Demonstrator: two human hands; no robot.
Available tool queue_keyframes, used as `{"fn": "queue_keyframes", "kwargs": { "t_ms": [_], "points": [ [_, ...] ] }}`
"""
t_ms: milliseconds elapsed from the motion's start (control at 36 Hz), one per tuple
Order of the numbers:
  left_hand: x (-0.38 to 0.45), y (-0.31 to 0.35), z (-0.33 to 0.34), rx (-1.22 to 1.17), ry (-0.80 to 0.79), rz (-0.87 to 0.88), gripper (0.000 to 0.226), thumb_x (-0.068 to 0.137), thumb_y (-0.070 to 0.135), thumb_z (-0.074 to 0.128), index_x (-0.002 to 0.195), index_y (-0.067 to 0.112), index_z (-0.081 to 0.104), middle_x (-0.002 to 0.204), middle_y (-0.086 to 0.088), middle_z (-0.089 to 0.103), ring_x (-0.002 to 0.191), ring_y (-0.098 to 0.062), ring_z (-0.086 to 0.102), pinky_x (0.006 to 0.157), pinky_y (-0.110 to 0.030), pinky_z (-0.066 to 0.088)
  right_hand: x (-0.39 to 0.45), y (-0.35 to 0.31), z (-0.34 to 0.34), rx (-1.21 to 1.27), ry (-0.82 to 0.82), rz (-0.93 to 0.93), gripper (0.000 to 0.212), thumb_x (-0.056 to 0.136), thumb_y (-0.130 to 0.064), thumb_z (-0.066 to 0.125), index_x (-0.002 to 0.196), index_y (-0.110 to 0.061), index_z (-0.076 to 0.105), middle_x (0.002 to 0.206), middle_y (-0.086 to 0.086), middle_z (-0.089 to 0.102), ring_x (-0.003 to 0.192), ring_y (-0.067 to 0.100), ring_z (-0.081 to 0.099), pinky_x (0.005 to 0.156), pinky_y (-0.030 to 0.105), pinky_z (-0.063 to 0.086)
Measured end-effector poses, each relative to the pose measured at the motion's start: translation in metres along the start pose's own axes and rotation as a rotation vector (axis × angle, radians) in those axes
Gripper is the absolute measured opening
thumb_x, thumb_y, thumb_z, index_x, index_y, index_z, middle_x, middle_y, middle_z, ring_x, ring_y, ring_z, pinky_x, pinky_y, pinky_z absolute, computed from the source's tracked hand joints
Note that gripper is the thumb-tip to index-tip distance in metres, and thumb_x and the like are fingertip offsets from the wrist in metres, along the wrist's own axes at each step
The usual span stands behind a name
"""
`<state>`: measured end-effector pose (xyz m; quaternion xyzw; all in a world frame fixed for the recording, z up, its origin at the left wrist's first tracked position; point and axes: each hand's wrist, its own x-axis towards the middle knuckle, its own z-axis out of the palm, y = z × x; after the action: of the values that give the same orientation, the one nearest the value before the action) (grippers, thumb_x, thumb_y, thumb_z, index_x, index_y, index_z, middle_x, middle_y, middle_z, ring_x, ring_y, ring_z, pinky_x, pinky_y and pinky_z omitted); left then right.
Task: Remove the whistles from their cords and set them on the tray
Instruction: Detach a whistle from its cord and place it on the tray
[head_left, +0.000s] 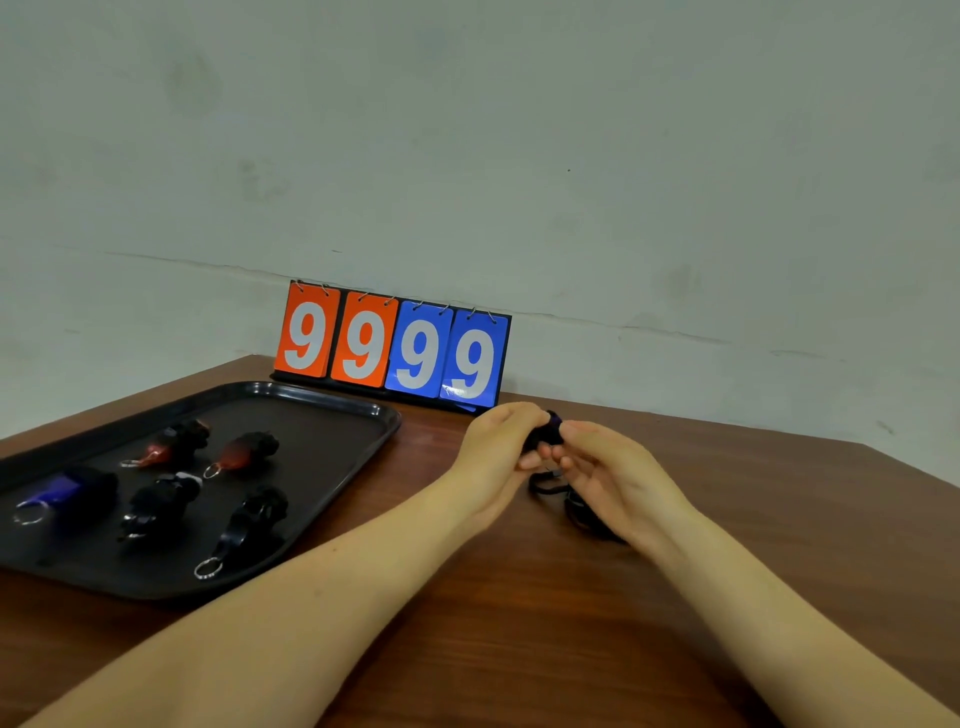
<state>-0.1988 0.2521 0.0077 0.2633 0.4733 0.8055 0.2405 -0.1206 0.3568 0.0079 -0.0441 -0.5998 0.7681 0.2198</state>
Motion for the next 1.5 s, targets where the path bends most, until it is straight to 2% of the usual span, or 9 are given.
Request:
{"fn": "queue_keyframes", "kwargs": {
  "t_ms": [111, 250, 389, 667, 806, 917, 1028, 1250, 1500],
  "points": [
    [0.0, -0.001, 0.001, -0.08, 0.0, -0.006, 0.017, 0.091, 0.003, 0.051, 0.075, 0.002, 0.055, 0.061, -0.008, 0.049, 0.051, -0.013, 0.038, 0.046, -0.019, 0.041, -0.002, 0.0, 0.003, 0.005, 0.023, -0.044, 0.017, 0.093, -0.005, 0.052, 0.102, 0.007, 0.062, 0.078, 0.013, 0.065, 0.072, 0.015, 0.064, 0.068, 0.02, 0.055],
    [0.0, -0.001, 0.002, -0.078, 0.006, 0.026, 0.011, 0.092, 0.003, 0.051, 0.082, 0.002, 0.056, 0.062, -0.007, 0.053, 0.05, -0.012, 0.041, 0.051, -0.02, 0.04, -0.005, 0.003, 0.013, -0.5, 0.279, -0.319, 0.007, 0.092, -0.01, 0.059, 0.091, -0.01, 0.065, 0.076, 0.005, 0.07, 0.066, 0.008, 0.066, 0.062, 0.017, 0.054],
    [0.002, -0.003, -0.001, -0.029, 0.043, 0.074, 0.008, 0.092, 0.003, 0.053, 0.086, 0.003, 0.058, 0.079, -0.012, 0.057, 0.052, -0.011, 0.046, 0.048, -0.018, 0.038, -0.003, 0.004, 0.016, -0.579, 0.3, -0.346, 0.005, 0.091, -0.012, 0.061, 0.089, -0.012, 0.065, 0.075, 0.001, 0.068, 0.056, -0.003, 0.06, 0.054, 0.011, 0.047],
    [0.004, -0.007, -0.002, 0.226, 0.033, 0.172, 0.007, 0.09, 0.007, 0.059, 0.092, 0.012, 0.056, 0.076, -0.004, 0.056, 0.046, -0.003, 0.052, 0.05, -0.015, 0.041, -0.003, 0.003, 0.007, -0.55, 0.235, -0.236, 0.004, 0.089, -0.01, 0.063, 0.09, -0.006, 0.066, 0.068, 0.003, 0.067, 0.058, 0.009, 0.058, 0.06, 0.022, 0.051],
    [0.002, -0.007, -0.003, 0.167, -0.043, 0.148, 0.02, 0.085, 0.011, 0.07, 0.098, 0.014, 0.055, 0.083, -0.006, 0.059, 0.05, -0.003, 0.054, 0.055, -0.017, 0.045, -0.003, 0.003, 0.007, -0.586, 0.237, -0.298, 0.004, 0.09, -0.01, 0.062, 0.091, -0.007, 0.065, 0.072, 0.005, 0.068, 0.054, 0.004, 0.058, 0.055, 0.017, 0.05],
    [0.002, -0.004, -0.004, 0.103, -0.058, 0.099, 0.021, 0.086, 0.009, 0.068, 0.103, 0.01, 0.055, 0.075, -0.006, 0.058, 0.048, -0.004, 0.053, 0.052, -0.016, 0.046, -0.003, 0.004, 0.005, -0.554, 0.223, -0.305, 0.006, 0.09, -0.01, 0.062, 0.093, -0.007, 0.066, 0.074, 0.006, 0.069, 0.057, 0.007, 0.059, 0.058, 0.018, 0.051],
    [0.004, -0.002, -0.005, 0.076, -0.063, 0.059, 0.006, 0.091, 0.01, 0.062, 0.093, 0.008, 0.057, 0.061, -0.004, 0.054, 0.048, -0.009, 0.044, 0.048, -0.017, 0.042, -0.002, 0.005, 0.005, -0.42, 0.175, -0.248, 0.011, 0.091, -0.01, 0.061, 0.097, -0.002, 0.066, 0.073, 0.006, 0.069, 0.064, 0.01, 0.062, 0.061, 0.021, 0.051],
    [0.0, 0.003, 0.0, -0.015, -0.062, 0.009, 0.014, 0.094, 0.009, 0.053, 0.081, 0.003, 0.057, 0.056, -0.007, 0.05, 0.047, -0.012, 0.037, 0.043, -0.017, 0.037, -0.001, 0.005, 0.004, -0.268, 0.122, -0.207, 0.015, 0.094, -0.009, 0.056, 0.101, 0.002, 0.063, 0.07, 0.004, 0.061, 0.065, 0.013, 0.052, 0.064, 0.024, 0.047],
    [-0.004, 0.003, 0.008, -0.07, -0.079, 0.002, 0.017, 0.095, 0.006, 0.048, 0.079, 0.002, 0.053, 0.063, -0.011, 0.047, 0.054, -0.016, 0.03, 0.039, -0.016, 0.038, -0.001, 0.007, 0.005, -0.625, 0.226, -0.437, 0.007, 0.094, -0.012, 0.058, 0.089, -0.016, 0.062, 0.08, 0.004, 0.068, 0.071, 0.011, 0.066, 0.064, 0.019, 0.053]
  ]
}}
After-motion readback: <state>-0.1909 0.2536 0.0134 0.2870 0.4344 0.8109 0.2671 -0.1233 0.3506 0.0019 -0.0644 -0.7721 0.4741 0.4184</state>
